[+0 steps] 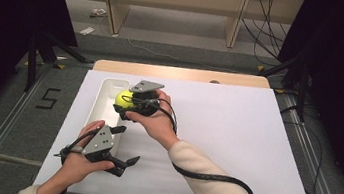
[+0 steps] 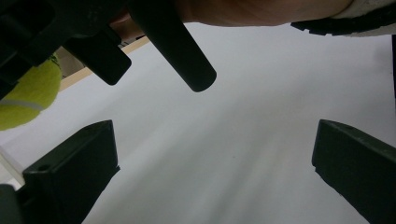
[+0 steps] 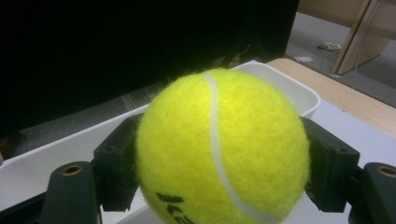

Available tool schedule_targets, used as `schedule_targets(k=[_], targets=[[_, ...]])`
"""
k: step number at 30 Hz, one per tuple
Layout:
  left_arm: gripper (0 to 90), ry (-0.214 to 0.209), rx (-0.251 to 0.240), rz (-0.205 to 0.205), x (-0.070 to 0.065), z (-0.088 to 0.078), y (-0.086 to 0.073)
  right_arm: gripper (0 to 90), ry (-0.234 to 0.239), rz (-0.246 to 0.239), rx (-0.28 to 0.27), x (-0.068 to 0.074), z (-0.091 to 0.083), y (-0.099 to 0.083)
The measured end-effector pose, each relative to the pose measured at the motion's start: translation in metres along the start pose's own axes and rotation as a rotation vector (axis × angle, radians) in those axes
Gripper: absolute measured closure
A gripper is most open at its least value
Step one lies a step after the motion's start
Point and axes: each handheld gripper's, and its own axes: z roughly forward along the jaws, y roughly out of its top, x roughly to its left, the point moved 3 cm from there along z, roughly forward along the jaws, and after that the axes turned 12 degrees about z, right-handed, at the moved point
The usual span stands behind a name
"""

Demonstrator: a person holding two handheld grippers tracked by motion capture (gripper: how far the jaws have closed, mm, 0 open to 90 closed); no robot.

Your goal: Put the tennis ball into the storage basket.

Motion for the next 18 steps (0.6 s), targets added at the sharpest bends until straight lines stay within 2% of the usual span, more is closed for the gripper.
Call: schedule_targets(k=[18], targets=[[0.0,-0.004,0.001,0.001,-0.0002,0.0,-0.0002,26.1,0.024,-0.007,0.024,0.0038,0.0077,0.0016]])
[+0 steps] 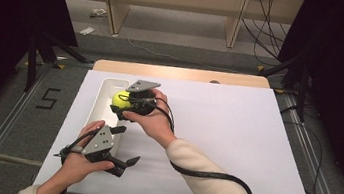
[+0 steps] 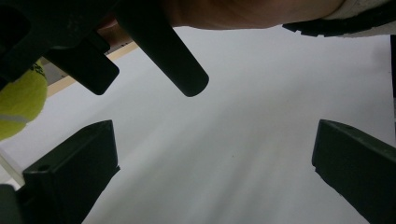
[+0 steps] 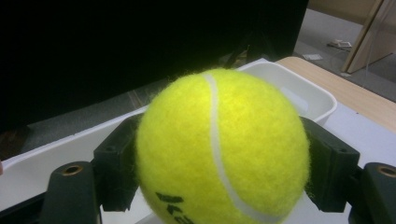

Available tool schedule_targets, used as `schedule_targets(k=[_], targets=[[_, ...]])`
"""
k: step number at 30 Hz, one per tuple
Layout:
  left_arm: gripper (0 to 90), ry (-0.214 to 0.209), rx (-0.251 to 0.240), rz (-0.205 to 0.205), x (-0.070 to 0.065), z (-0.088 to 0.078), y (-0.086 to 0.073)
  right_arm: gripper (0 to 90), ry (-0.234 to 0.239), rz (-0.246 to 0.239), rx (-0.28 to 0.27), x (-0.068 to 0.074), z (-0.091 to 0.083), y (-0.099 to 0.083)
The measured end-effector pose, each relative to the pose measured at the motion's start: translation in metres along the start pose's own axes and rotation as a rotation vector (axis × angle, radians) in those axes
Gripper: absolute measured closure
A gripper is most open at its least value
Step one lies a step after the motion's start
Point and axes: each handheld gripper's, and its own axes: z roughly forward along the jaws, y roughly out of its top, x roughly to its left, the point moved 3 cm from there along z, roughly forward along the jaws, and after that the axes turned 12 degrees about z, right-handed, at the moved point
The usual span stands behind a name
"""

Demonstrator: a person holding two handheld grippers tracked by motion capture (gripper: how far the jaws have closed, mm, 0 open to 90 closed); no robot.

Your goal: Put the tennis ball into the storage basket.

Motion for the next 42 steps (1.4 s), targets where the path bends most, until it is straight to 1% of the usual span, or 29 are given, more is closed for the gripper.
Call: schedule_targets(k=[6,14,22,42], targets=[[0.0,-0.002,0.0,0.001,-0.0002,0.0,0.0,26.1,0.01,-0.01,0.004,0.0005,0.001,0.0025],[0.0,-0.004,0.003,0.004,-0.0007,0.0003,-0.0001,26.1,0.016,-0.01,0.017,0.0011,0.0038,0.0024],[0.0,-0.006,0.003,0.006,-0.001,0.0003,0.0,26.1,0.023,-0.014,0.019,0.0024,0.0063,0.0047],[0.0,-0.007,0.004,0.008,-0.001,0.0005,0.0003,26.1,0.026,-0.023,0.026,0.0045,0.0101,0.0088]])
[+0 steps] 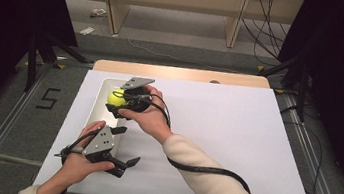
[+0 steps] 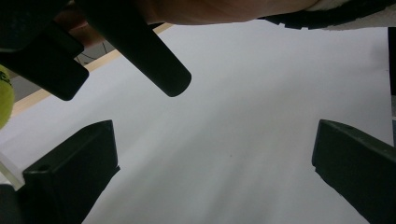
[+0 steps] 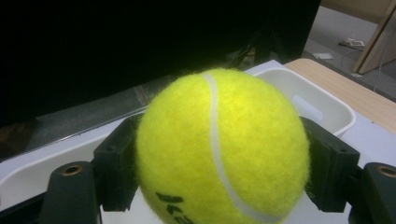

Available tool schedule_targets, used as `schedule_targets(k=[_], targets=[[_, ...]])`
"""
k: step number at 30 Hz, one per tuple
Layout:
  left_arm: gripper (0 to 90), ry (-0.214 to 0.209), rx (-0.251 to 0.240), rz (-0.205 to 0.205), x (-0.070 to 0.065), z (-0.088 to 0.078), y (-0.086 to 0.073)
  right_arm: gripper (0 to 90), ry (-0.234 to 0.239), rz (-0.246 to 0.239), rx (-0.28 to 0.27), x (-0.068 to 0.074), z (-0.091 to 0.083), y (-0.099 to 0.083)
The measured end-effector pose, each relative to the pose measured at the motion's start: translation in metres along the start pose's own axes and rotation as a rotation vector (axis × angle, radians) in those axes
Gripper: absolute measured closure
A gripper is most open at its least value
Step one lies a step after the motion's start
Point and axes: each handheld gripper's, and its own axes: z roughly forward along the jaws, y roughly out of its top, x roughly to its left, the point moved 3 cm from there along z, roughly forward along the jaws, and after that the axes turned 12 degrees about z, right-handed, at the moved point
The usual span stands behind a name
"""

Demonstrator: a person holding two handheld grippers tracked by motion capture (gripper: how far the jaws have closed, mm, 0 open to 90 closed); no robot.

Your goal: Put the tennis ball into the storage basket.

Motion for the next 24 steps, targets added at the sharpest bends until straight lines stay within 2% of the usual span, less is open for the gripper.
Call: schedule_targets(k=[24], targets=[[0.0,0.0,0.0,0.0,0.0001,-0.0003,0.0,26.1,0.005,-0.009,0.012,0.0011,0.0045,0.0052]])
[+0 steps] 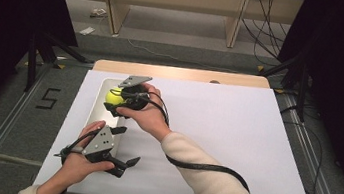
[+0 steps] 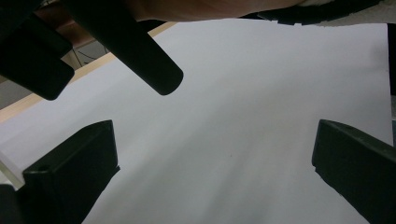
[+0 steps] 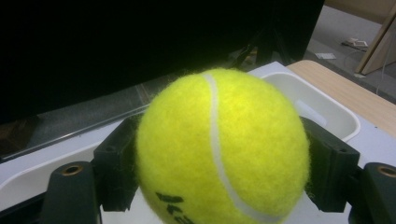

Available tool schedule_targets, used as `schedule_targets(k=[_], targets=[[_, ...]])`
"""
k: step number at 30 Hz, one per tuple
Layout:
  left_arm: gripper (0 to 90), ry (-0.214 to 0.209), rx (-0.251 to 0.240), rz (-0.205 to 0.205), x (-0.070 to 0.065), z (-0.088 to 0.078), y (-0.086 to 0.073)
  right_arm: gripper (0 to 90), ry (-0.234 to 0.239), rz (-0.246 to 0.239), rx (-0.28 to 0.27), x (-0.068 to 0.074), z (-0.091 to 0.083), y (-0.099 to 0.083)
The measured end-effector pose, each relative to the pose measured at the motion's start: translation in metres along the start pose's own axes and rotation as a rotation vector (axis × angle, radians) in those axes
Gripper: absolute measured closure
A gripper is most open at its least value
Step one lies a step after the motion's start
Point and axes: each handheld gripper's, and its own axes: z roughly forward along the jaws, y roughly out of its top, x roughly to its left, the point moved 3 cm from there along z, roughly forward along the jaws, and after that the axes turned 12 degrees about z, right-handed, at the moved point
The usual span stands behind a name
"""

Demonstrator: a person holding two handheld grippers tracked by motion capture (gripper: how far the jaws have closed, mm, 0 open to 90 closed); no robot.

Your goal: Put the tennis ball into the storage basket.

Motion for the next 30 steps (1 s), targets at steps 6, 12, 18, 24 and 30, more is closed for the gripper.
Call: schedule_targets(k=[6,12,18,24,30], targets=[[0.0,-0.001,0.0,-0.001,0.0,0.0,-0.0001,26.1,0.0,0.004,0.007,-0.0013,0.0017,-0.0005],[0.0,-0.002,-0.002,-0.002,-0.0002,0.0002,0.0,26.1,-0.001,0.001,0.01,-0.0027,0.0031,-0.0002],[0.0,-0.004,0.001,0.0,-0.0002,0.0002,-0.0002,26.1,0.0,0.005,0.014,-0.0026,0.0042,0.0006],[0.0,-0.005,0.0,0.0,-0.0004,0.0002,-0.0002,26.1,0.001,0.004,0.019,-0.0027,0.0057,0.0009],[0.0,-0.006,0.001,0.001,-0.0004,0.0003,-0.0003,26.1,0.003,-0.001,0.022,-0.0023,0.0072,0.0018]])
